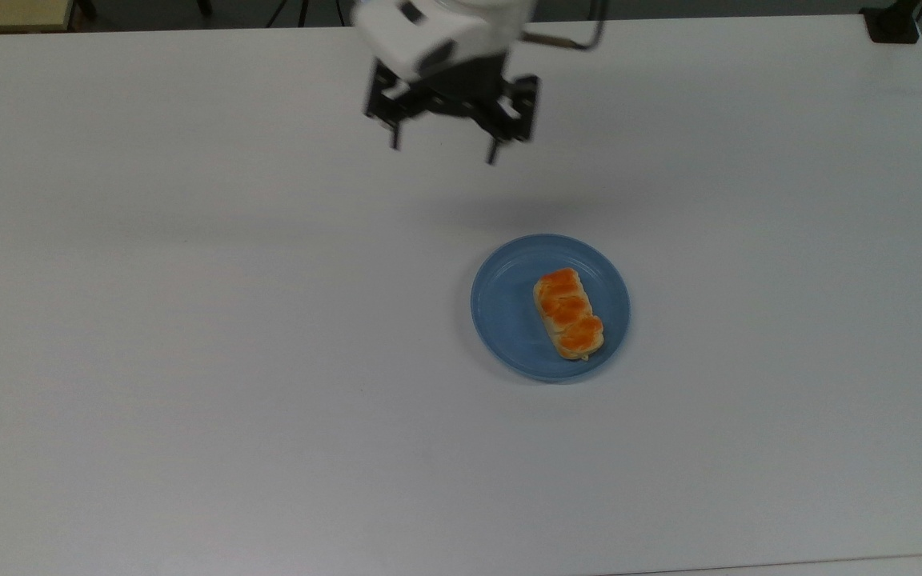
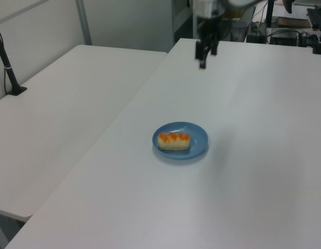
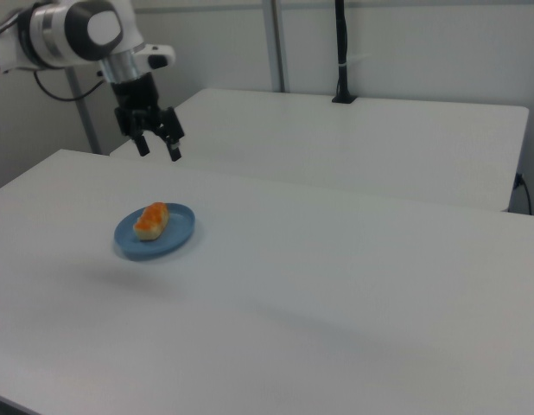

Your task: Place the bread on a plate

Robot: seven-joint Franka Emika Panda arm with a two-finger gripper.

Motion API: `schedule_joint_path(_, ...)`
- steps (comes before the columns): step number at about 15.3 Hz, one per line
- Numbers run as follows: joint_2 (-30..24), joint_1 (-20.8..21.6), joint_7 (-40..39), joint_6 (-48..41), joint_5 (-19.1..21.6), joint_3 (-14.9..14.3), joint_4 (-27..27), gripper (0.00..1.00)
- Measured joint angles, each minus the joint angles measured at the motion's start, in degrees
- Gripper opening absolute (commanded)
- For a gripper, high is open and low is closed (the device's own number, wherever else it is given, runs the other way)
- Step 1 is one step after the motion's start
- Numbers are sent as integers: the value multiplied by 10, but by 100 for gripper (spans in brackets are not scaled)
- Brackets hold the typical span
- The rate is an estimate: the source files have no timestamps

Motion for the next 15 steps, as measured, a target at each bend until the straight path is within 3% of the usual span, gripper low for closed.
schedule_joint_path(8,-88,-139,-123,-20,13,22,-77,100)
schedule_joint_path(15,-108,-149,-147,-36,14,31,-89,100)
